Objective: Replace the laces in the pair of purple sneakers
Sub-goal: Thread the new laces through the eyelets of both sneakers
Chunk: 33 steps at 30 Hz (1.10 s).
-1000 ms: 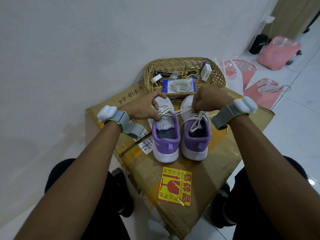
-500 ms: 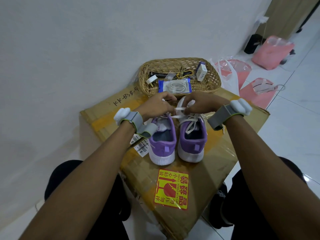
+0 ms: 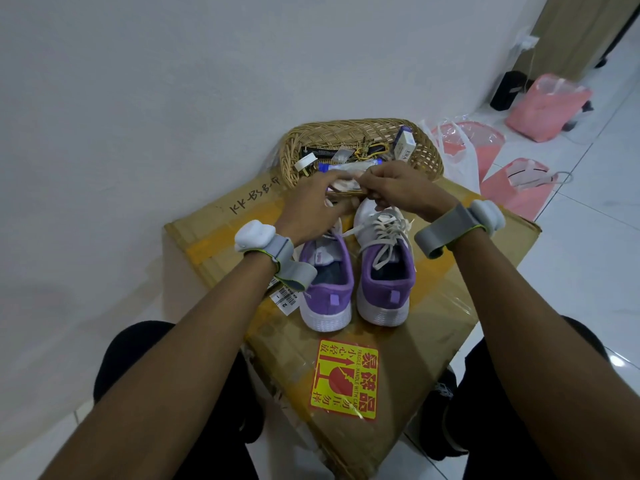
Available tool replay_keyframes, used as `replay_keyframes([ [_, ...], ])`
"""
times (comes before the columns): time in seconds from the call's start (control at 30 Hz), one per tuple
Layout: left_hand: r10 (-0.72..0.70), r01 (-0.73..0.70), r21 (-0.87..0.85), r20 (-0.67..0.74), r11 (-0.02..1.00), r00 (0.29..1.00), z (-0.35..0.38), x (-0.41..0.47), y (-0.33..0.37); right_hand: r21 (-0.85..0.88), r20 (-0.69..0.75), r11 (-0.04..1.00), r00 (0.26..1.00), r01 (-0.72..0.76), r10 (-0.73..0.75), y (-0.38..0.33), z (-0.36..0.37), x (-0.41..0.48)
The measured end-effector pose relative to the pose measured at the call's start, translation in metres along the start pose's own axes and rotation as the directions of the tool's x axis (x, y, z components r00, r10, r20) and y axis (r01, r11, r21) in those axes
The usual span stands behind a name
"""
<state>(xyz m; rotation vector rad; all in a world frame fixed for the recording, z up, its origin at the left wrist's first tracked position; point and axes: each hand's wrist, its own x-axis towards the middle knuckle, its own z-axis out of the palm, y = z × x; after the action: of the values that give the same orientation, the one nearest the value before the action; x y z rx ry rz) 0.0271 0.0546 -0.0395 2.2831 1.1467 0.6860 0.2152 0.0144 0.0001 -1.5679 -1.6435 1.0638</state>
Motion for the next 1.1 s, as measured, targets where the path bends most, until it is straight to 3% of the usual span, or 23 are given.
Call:
replay_keyframes([
  [0.07,0.019,-0.005,0.128,-0.105,0.992,0.994,0.000,0.003,-0.007,-0.036,-0.029,0.999,0.999,0.022,-0.023,-0.002,0.000,-0.001],
  [0.13,-0.144,0.186,0.201,-0.208,0.962,0.967,-0.006,0.003,-0.016,-0.015,-0.062,0.999,0.997,0.035,-0.036,-0.003,-0.003,-0.001],
  [0.23,-0.436,0.481,0.390,-0.203,0.785,0.877,-0.016,0.001,-0.029,0.011,-0.097,1.000,0.995,0.021,-0.019,-0.004,-0.005,0.000],
  [0.3,-0.418,0.425,0.426,-0.115,0.799,0.901,-0.016,-0.002,-0.027,0.012,-0.106,1.000,0.994,0.018,-0.016,-0.005,-0.003,0.001],
  [0.37,-0.210,0.216,0.370,-0.055,0.904,0.976,-0.013,-0.003,-0.016,-0.030,-0.092,0.999,0.995,0.046,-0.048,-0.007,0.002,0.003],
  [0.47,0.019,0.009,0.314,-0.087,0.949,0.996,-0.007,-0.002,-0.001,-0.073,-0.060,0.995,0.995,0.071,-0.075,-0.009,0.009,0.004],
  [0.53,-0.003,0.042,0.321,-0.119,0.946,0.993,-0.007,-0.001,-0.006,-0.067,-0.066,0.995,0.995,0.073,-0.078,-0.009,0.008,0.003],
  [0.67,-0.237,0.312,0.409,-0.224,0.858,0.945,-0.021,0.000,-0.026,0.003,-0.129,0.998,0.990,0.065,-0.064,-0.006,-0.001,0.003],
  [0.73,-0.295,0.371,0.413,-0.238,0.832,0.925,-0.023,-0.001,-0.030,0.031,-0.198,0.997,0.978,0.076,-0.068,-0.003,-0.001,0.005],
  [0.83,-0.250,0.290,0.368,-0.153,0.884,0.956,-0.023,-0.003,-0.030,0.041,-0.332,0.993,0.939,0.114,-0.094,-0.003,0.008,0.008],
  [0.9,-0.287,0.295,0.198,-0.067,0.935,0.956,-0.028,-0.007,-0.026,0.116,-0.394,0.985,0.917,0.125,-0.069,-0.009,0.015,0.010],
  [1.0,-0.466,0.482,-0.072,0.170,0.873,0.868,-0.040,-0.016,-0.017,0.459,-0.358,0.878,0.933,0.137,0.042,-0.019,0.021,0.010],
  [1.1,-0.512,0.589,-0.165,0.348,0.792,0.786,-0.054,-0.026,-0.012,0.516,-0.287,0.845,0.958,0.142,0.014,-0.022,0.026,0.008],
])
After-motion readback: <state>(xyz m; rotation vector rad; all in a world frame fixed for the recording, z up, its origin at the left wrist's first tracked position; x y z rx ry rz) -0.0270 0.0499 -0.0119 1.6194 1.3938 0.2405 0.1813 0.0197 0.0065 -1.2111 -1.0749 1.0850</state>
